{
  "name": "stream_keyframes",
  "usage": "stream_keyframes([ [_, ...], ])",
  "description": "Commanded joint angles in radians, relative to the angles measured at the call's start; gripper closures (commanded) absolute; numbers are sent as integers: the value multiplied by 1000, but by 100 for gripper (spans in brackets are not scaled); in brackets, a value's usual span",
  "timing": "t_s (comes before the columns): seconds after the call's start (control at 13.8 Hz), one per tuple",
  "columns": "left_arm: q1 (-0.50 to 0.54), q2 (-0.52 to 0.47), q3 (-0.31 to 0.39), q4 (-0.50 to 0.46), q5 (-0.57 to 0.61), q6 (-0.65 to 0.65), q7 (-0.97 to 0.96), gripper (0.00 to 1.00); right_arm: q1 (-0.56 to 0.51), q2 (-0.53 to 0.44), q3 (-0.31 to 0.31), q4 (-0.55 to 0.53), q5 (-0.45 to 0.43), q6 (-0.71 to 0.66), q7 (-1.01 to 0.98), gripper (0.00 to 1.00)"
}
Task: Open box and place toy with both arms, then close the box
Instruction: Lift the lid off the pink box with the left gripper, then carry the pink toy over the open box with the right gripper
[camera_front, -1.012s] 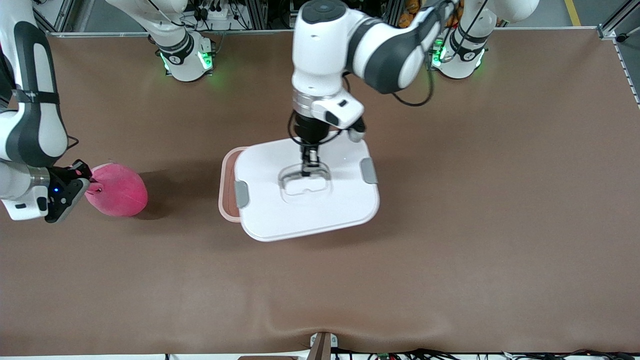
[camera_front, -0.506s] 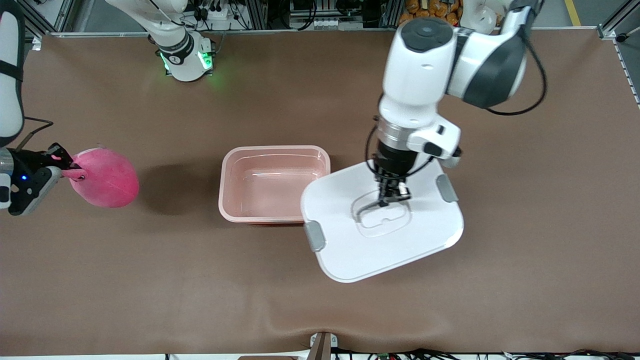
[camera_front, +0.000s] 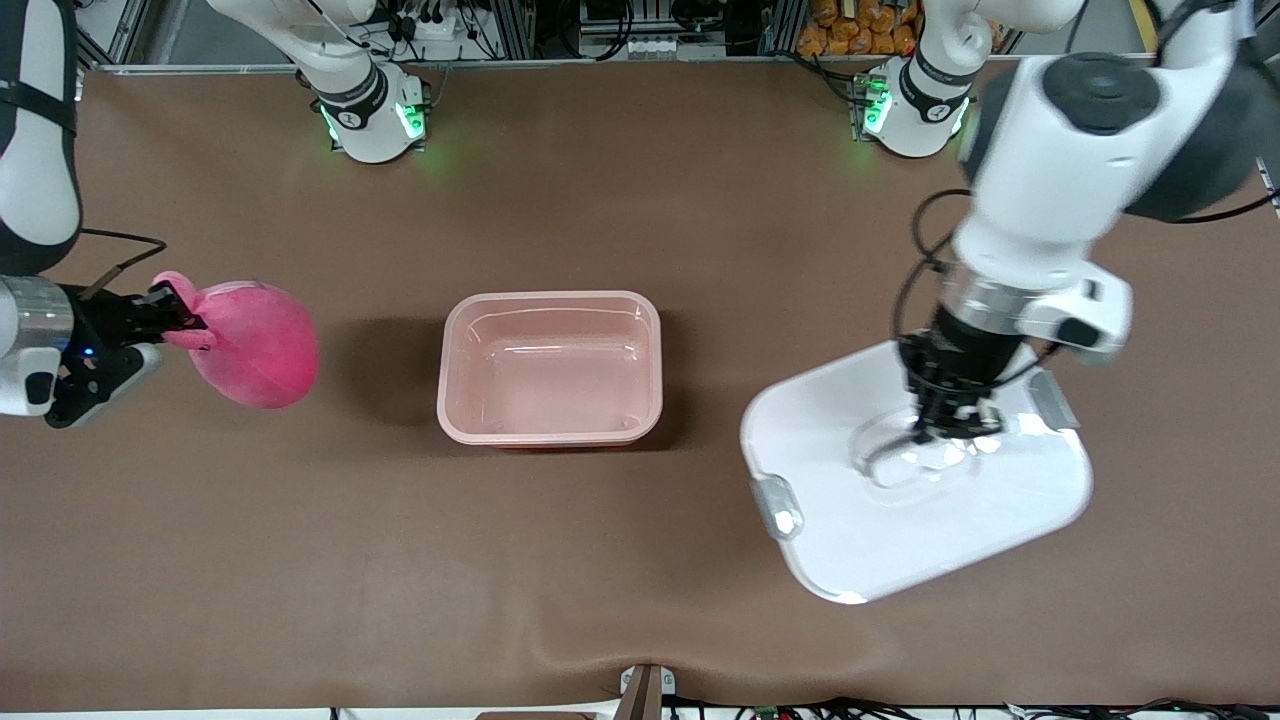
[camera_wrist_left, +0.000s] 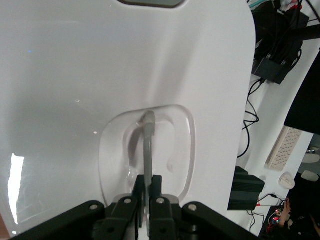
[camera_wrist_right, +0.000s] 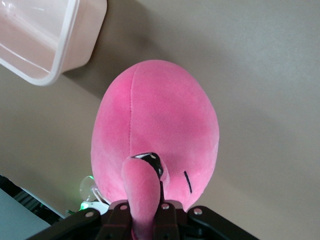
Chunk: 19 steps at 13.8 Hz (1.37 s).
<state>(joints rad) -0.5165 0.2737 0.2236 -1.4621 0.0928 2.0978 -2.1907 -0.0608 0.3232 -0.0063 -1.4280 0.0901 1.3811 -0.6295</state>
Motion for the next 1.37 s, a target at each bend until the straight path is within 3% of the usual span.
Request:
stream_keyframes([
  [0.0,45,-45,-18,-62,8,48,98,100,48,-10,-6,27,55,-19,147,100],
  [0.22,73,-79,-20,-125,2,96,239,100,108,-9,-7,29,98,-14,318,100],
  [0.72,73,-327,-21,-444,-81,103,443,100,228,2,-9,60,129,10,604,100],
  [1.3,127,-321,-20,-462,-82,134,545,100,371,29,-11,58,172,153,925,100],
])
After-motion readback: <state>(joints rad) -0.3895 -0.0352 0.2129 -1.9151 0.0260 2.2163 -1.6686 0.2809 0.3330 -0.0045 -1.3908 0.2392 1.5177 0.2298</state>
